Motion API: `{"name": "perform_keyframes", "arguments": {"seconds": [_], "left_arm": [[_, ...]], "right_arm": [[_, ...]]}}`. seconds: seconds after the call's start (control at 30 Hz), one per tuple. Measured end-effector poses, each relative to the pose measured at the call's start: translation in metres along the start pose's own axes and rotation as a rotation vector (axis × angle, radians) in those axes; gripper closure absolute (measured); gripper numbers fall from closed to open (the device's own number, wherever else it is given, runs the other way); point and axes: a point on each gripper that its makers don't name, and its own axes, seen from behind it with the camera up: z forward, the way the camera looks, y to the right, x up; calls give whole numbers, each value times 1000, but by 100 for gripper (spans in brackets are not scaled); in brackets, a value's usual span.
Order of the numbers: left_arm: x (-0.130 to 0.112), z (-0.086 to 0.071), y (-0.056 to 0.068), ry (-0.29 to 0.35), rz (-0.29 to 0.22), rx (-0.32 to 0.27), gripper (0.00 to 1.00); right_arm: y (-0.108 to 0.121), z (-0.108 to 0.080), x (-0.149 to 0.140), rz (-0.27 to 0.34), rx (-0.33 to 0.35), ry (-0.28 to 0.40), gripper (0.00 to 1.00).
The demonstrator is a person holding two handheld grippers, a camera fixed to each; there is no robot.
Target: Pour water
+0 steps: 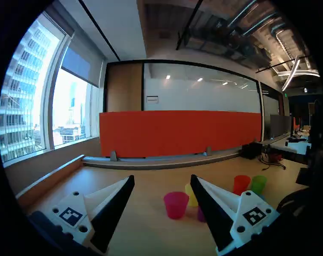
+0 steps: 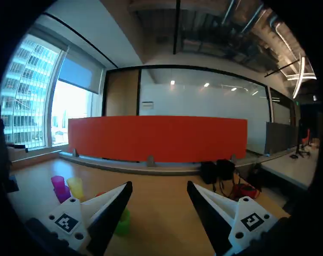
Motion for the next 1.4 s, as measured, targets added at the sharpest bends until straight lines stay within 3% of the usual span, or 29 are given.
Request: {"name": "perform_keyframes", "arguments": {"seconds": [0.27, 0.5, 0.77, 1.0, 1.4], "left_arm": [[51, 6, -2, -6, 9, -28, 3], [84, 10, 4, 0, 10, -65, 3], [102, 12, 22, -15, -16, -161, 3], [112, 11, 41, -22, -6, -252, 3], [108, 9, 75, -51, 0, -420, 3]], "right_arm": [[-1, 4, 43, -32, 26, -14, 1], [-3, 5, 73, -7, 55, -14, 1], [-10, 4, 99, 16, 104, -17, 1], [-13, 1, 109, 20, 150, -23, 1], [-42, -11, 128, -14, 346, 2, 1]]}}
